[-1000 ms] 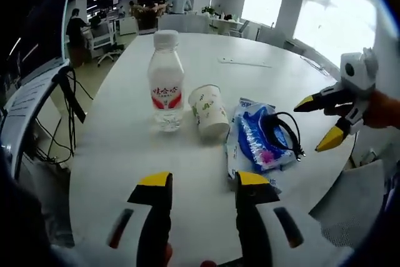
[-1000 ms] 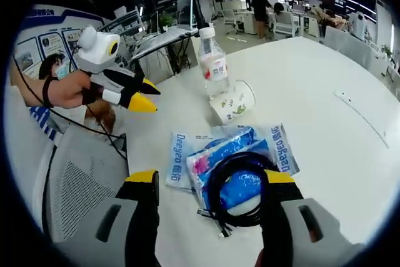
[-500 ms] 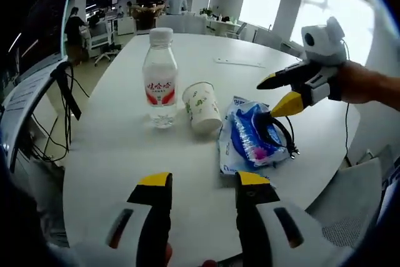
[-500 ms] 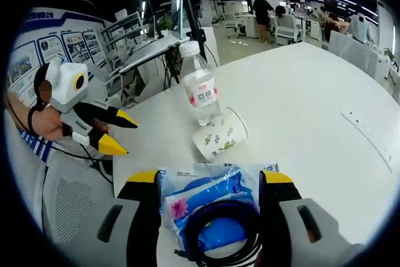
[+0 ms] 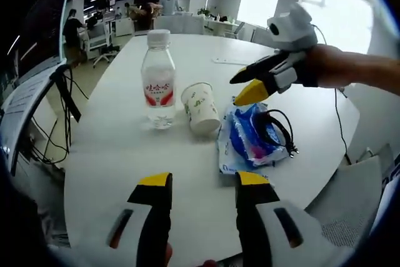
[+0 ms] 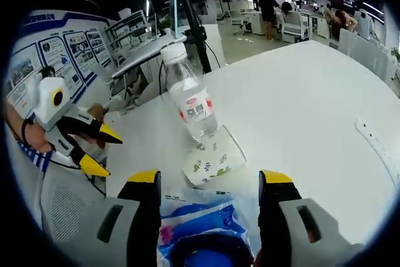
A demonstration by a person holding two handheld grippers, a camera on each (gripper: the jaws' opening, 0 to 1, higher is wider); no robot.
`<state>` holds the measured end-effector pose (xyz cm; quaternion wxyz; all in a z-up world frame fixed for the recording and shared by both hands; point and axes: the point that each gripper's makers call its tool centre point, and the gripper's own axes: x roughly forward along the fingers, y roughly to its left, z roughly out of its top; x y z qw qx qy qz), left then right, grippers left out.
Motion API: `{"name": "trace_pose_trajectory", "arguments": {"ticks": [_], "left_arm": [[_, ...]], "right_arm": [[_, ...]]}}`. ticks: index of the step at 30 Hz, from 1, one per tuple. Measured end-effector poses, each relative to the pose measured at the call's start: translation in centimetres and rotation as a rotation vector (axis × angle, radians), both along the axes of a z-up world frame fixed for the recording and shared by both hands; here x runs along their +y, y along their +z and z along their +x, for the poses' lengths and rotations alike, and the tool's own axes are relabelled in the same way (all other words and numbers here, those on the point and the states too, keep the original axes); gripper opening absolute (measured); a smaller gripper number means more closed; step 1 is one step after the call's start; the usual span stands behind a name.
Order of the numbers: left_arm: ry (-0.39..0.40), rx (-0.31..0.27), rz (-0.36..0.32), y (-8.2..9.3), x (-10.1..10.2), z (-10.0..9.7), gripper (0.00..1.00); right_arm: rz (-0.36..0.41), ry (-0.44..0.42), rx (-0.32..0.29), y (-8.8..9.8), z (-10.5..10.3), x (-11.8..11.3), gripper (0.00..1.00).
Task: Arrange the tabletop items into an orderly group along one side of the table until the central work area is clear of visible clutter.
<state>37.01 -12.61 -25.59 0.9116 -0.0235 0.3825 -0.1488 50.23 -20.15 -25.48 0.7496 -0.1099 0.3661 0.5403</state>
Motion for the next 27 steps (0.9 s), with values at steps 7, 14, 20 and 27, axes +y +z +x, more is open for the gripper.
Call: {"name": "trace_pose_trajectory", "arguments": {"ticks": [7, 14, 20, 27], "left_arm": [[-0.002, -0.001, -0.004, 0.1, -0.3, -0.1, 0.39], [0.004, -0.004, -0.005, 0.2, -0.2, 0.0, 0.39], [-0.005, -0.006, -0.004, 0.2, -0.5, -0.1, 0.4], [-0.012, -0.008, -0.009, 0.3, -0.9, 0.0, 0.4]], "right_arm": [[-0.005, 0.023, 0.016, -0.2, 0.6, 1.5, 0.62], [-0.032, 0.066, 0.025, -1.1, 1.0, 2.9, 0.62], [-0.049, 0.087, 0.037, -1.8, 0.9, 4.0, 0.6], [-0.107, 0.14, 0.025, -2.9, 0.5, 4.8, 0.52]]}}
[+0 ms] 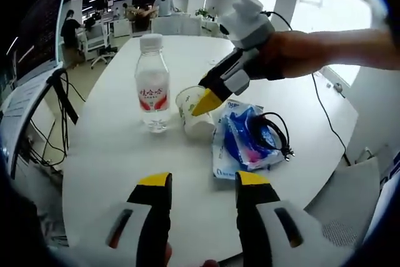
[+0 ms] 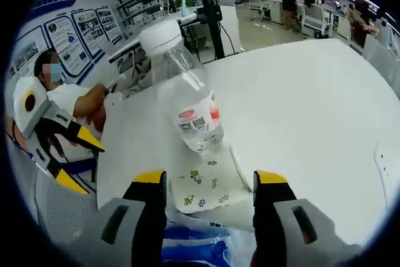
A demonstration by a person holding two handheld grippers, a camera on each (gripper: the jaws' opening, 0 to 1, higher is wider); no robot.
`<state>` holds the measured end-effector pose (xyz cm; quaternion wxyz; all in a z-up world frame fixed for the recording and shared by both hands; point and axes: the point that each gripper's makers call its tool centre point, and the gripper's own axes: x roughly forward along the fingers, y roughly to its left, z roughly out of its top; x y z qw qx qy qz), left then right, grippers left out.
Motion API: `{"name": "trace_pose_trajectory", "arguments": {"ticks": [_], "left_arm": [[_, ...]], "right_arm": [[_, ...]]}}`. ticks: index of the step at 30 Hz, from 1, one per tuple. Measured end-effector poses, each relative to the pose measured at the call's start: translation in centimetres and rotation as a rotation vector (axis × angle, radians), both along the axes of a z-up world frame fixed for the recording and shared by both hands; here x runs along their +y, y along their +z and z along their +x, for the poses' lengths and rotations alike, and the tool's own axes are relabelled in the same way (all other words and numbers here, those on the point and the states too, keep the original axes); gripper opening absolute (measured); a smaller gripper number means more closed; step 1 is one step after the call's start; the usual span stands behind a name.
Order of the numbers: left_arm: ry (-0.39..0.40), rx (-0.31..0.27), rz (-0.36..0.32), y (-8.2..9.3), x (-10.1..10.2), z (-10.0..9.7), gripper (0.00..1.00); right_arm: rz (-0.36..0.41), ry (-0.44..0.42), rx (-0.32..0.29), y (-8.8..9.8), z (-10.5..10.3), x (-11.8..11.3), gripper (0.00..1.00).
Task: Arrange the tabletop items into an orderly group along one side of the table until the central work area is clear of visible clutter.
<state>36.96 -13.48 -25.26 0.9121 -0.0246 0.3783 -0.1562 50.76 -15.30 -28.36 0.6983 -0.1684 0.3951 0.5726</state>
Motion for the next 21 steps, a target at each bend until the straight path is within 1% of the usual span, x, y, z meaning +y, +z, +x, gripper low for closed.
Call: {"name": "trace_pose_trajectory", "arguments": {"ticks": [2, 5, 6, 9, 13, 18, 20, 21], "left_arm": [[0.002, 0.001, -0.01, 0.1, -0.1, 0.0, 0.4], [0.006, -0.001, -0.013, 0.1, 0.0, -0.1, 0.4], [0.008, -0.001, -0.014, 0.1, 0.0, -0.1, 0.4], [0.018, 0.001, -0.017, 0.0, 0.3, -0.4, 0.4], [0.027, 0.004, -0.019, -0.1, 0.7, -0.6, 0.39], [0.037, 0.002, -0.021, 0.0, 0.9, -0.5, 0.39], [0.037, 0.001, -0.022, 0.0, 0.8, -0.4, 0.39], [0.038, 0.001, -0.021, 0.1, 0.8, -0.4, 0.39]], "right_arm": [[-0.011, 0.001, 0.002, -0.4, -0.2, 0.1, 0.48], [-0.05, 0.024, 0.0, -1.1, -0.8, -0.2, 0.47], [-0.033, 0.014, 0.01, -0.8, -0.9, -0.1, 0.47], [-0.024, -0.003, 0.006, -0.9, -0.8, -0.1, 0.46], [0.011, -0.031, 0.02, -0.3, -0.7, -0.2, 0.36], [0.015, -0.036, 0.02, 0.0, -0.9, -0.7, 0.3], [0.024, -0.041, 0.022, 0.2, -1.1, -0.8, 0.24], [0.035, -0.045, 0.029, 0.3, -1.3, -0.8, 0.23]]}}
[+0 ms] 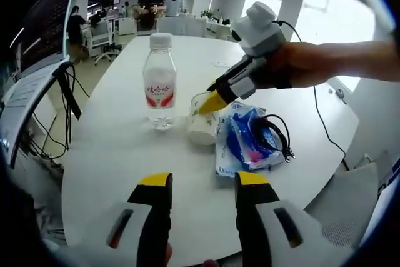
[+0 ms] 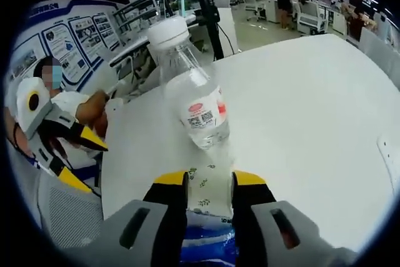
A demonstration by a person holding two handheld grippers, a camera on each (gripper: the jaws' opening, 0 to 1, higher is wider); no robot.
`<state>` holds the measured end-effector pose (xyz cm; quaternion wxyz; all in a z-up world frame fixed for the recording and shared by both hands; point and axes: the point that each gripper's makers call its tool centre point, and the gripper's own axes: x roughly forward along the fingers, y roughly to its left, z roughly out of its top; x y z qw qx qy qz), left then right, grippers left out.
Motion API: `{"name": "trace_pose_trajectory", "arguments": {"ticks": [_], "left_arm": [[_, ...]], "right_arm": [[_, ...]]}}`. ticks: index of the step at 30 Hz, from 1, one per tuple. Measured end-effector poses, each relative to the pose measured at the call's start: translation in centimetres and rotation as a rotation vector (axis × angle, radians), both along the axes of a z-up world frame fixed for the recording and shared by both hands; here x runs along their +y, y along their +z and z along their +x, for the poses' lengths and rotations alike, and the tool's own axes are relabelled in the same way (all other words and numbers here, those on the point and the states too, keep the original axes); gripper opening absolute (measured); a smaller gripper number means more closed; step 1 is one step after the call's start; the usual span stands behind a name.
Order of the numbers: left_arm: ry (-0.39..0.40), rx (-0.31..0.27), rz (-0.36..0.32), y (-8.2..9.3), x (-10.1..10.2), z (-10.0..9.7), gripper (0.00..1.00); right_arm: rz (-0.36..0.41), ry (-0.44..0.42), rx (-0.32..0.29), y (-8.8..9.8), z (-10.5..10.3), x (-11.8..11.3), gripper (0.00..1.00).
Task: Arrange the tabletop items into an orderly group along one side of the table until the central work area is clear of visible clutter.
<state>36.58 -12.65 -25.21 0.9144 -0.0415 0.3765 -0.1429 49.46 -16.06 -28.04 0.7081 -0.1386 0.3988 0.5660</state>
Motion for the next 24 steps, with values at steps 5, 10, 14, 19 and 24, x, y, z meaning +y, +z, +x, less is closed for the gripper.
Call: {"name": "trace_pose_trajectory", "arguments": {"ticks": [5, 10, 14, 19, 24], "left_arm": [[0.007, -0.005, -0.005, 0.2, 0.0, 0.1, 0.39], [0.008, -0.008, -0.005, 0.3, 0.0, -0.1, 0.39], [0.009, -0.01, -0.008, 0.5, 0.0, -0.3, 0.39], [0.007, -0.017, -0.004, 0.7, 0.1, -0.2, 0.39], [0.007, -0.019, -0.005, 0.8, 0.1, -0.4, 0.39]], "right_arm": [[0.02, -0.015, 0.009, 0.2, -0.3, -0.2, 0.18], [0.033, -0.025, 0.006, 0.5, -0.9, -0.2, 0.16], [0.069, -0.043, 0.02, 1.1, -1.5, 0.1, 0.12], [0.07, -0.03, 0.001, 1.5, -2.3, 0.3, 0.1], [0.087, -0.036, -0.026, 2.1, -2.2, 0.5, 0.03]]}}
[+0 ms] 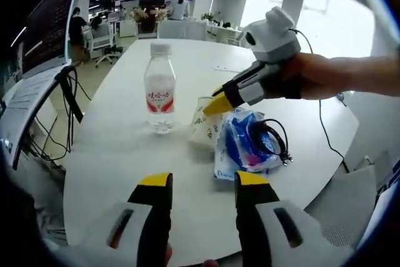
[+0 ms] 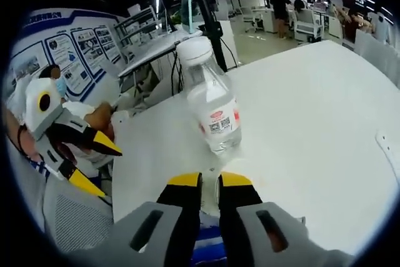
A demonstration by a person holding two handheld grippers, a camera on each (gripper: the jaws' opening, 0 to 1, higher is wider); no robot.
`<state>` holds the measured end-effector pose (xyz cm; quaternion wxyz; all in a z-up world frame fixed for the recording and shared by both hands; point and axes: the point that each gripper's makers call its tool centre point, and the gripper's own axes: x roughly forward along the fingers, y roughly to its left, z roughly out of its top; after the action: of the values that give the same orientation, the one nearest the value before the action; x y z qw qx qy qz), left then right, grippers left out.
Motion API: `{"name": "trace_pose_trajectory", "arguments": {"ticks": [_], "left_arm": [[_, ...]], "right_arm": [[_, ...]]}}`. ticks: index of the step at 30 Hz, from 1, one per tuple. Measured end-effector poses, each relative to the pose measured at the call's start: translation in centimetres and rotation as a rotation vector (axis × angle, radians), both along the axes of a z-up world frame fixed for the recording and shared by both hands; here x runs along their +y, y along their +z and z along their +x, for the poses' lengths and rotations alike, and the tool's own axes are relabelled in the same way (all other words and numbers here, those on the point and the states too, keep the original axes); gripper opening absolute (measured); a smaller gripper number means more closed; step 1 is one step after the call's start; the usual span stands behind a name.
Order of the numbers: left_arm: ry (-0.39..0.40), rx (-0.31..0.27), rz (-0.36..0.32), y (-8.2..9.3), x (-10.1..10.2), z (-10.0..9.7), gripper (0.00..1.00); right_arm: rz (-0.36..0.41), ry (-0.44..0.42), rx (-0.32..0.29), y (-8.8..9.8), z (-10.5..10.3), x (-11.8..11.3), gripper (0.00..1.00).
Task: Arrange the tabletop items into an orderly group along one side of the table until the central work area is clear of visible clutter.
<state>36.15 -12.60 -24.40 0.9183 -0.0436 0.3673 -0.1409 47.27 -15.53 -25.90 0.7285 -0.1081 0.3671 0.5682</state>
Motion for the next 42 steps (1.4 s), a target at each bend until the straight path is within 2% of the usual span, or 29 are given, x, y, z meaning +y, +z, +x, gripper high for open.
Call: {"name": "trace_pose_trajectory", "arguments": {"ticks": [1, 2, 5, 17, 31, 42], "left_arm": [[0.001, -0.001, 0.0, 0.0, 0.0, 0.0, 0.39], [0.001, -0.002, -0.002, 0.1, -0.1, -0.1, 0.39], [-0.001, -0.005, 0.003, 0.2, -0.1, -0.1, 0.38], [0.008, -0.01, -0.002, 0.2, 0.0, -0.6, 0.38], [0.022, -0.008, -0.01, 0.3, 0.4, -0.5, 0.38], [0.013, -0.01, -0.009, 0.3, 0.3, 0.0, 0.39]], "right_arm": [[-0.001, 0.002, -0.011, 0.0, 0.0, 0.0, 0.0], [-0.048, 0.014, -0.061, -0.4, 0.6, -0.6, 0.0], [-0.05, 0.033, -0.043, -0.6, -0.2, -0.5, 0.0], [-0.138, 0.086, -0.151, -1.7, -0.4, -0.8, 0.0], [-0.243, 0.15, -0.257, -2.3, 0.8, -0.5, 0.0], [-0.289, 0.194, -0.307, -2.6, 1.5, 0.3, 0.04]]}}
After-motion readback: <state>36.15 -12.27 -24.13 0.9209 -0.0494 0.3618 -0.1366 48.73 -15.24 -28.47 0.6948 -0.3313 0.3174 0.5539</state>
